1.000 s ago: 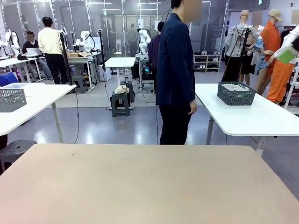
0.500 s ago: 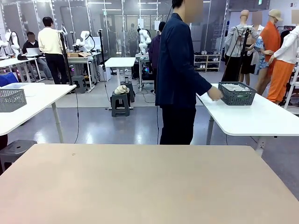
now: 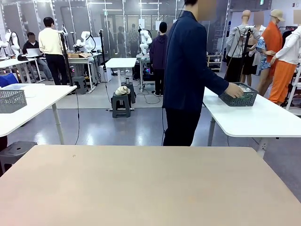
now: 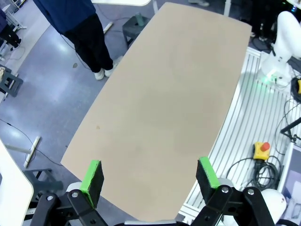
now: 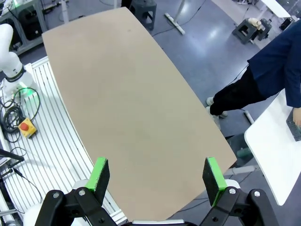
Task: Fold the towels and place them in the basket.
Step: When a person lays out a Towel with hook on the table, fold it in half twice.
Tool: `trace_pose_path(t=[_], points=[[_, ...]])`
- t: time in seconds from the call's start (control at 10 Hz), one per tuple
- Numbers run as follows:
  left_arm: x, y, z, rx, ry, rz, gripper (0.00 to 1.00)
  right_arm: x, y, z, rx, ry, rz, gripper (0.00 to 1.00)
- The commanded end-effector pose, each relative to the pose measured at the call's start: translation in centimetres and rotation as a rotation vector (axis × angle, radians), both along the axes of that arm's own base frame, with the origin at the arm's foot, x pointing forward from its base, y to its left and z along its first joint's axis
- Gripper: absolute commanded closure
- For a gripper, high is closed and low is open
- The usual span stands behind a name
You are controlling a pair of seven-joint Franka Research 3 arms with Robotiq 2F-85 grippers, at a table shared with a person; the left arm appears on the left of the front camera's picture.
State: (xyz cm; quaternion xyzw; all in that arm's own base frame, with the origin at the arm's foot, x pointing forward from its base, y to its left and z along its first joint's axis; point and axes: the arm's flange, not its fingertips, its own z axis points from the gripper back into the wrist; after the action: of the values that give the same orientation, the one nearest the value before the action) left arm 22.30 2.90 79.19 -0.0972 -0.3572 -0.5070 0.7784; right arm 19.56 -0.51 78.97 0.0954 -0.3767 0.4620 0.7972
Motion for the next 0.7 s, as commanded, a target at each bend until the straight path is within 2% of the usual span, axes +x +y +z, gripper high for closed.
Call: trace_pose_path(t=[0.0, 0.3, 0.4, 0.6], points=[[-0.52, 0.66, 0.69, -0.007, 0.006, -0.037, 0.00, -0.23, -0.19, 0.19, -0.030, 0.007, 0.022, 0.00], [-0.74, 0.73, 0.26, 0.004, 0.013, -0.010, 0.00, -0.12, -0.01, 0.02, -0.063, 0.024, -0.015, 0.00], [-0.41, 0.34, 0.35, -0.001, -0.001, -0.003, 0.00, -0.22, 0.04, -0.06, -0.013, 0.013, 0.009, 0.00], [-0.41, 0.34, 0.35, -0.001, -0.001, -0.003, 0.00, -0.22, 0.04, -0.06, -0.013, 0.013, 0.009, 0.00]])
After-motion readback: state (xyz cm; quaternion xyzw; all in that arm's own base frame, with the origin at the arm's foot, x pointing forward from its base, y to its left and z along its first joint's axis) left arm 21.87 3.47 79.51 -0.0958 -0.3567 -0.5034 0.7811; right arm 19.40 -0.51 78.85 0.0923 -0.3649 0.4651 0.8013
